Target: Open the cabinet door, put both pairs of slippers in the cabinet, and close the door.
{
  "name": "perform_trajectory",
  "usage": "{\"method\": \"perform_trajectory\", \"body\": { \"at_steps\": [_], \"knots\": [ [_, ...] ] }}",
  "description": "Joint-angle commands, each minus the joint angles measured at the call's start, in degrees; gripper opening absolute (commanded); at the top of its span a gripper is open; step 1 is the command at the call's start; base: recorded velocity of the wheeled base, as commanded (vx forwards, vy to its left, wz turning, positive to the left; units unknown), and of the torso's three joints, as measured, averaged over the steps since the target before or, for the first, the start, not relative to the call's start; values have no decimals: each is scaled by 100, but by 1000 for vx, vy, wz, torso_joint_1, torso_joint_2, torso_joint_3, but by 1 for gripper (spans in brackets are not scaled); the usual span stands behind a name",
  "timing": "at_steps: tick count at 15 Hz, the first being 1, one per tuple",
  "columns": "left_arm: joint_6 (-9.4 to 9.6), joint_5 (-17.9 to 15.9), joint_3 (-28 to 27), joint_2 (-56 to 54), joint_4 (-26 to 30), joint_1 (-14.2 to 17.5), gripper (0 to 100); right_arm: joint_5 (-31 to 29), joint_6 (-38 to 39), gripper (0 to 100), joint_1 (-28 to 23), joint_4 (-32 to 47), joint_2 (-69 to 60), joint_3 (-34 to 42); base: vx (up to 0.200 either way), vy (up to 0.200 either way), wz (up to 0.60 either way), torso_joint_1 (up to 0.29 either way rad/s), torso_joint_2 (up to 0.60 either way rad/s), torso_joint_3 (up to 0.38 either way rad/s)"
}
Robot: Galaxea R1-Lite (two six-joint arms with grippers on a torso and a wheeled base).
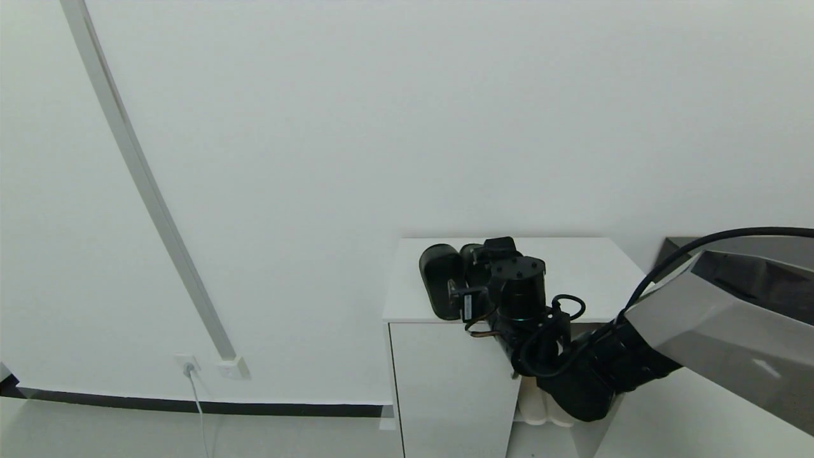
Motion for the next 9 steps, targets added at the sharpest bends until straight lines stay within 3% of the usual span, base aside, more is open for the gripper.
{"method": "perform_trajectory", "body": {
  "at_steps": [1,7,9],
  "knots": [
    [-2,1,1,-1,2,1,0,6,-3,100,-2,-11,98,7,200,0,0,7,7,7],
    [-11,9,10,-1,2,1,0,58,208,100,-46,-46,493,-19,200,0,0,6,3,-1],
    [-11,9,10,-1,2,1,0,76,208,100,-46,-125,573,-28,0,0,0,0,0,0]
  ]
}}
